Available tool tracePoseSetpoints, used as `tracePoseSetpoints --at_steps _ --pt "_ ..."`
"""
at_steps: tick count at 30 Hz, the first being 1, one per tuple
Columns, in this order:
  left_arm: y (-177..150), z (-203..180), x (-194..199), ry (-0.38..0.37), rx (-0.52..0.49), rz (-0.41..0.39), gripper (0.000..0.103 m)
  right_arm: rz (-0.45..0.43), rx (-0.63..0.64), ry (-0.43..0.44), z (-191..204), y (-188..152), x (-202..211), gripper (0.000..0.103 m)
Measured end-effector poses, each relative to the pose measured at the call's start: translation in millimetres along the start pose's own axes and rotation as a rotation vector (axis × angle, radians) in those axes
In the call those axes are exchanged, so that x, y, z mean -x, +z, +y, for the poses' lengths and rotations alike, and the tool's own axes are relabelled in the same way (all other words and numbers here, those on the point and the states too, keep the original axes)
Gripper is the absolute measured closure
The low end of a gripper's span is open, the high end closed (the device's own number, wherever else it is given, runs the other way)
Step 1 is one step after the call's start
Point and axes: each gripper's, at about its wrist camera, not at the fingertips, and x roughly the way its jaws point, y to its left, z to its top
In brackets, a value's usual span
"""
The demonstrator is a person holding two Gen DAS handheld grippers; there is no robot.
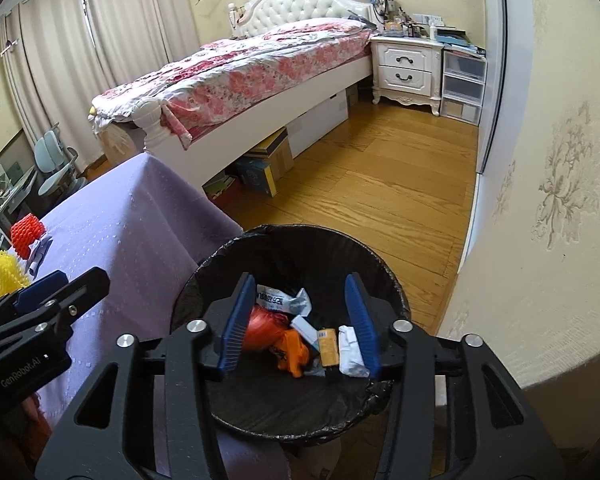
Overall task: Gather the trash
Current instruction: 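Carry the bottle and red bag over the bin and open both grippers, then withdraw both grippers from the bin back over the table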
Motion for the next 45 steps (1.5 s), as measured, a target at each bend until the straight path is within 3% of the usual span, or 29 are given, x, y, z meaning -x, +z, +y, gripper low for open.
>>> tracePoseSetpoints --at_steps 8,17,31,45 --pt "-11.2 14.3 19.0 0.057 0.015 -0.025 0.026 -0.001 -0.004 0.023 7.1 -6.7 15.2 0.037" --pt "-30.7 53.0 46.8 0.133 0.076 -0.040 0.025 0.017 0.050 0.097 42.4 -17.1 27.4 0.035" --pt "-73.3 153.2 81.6 0.310 0.225 -0.007 0.025 0.095 0.248 0.242 156.0 -39.8 27.5 0.034" --pt "-90.9 222.4 99.8 0.391 0.324 0.000 0.025 0.155 0.374 0.344 269.6 -63.9 15.0 0.033"
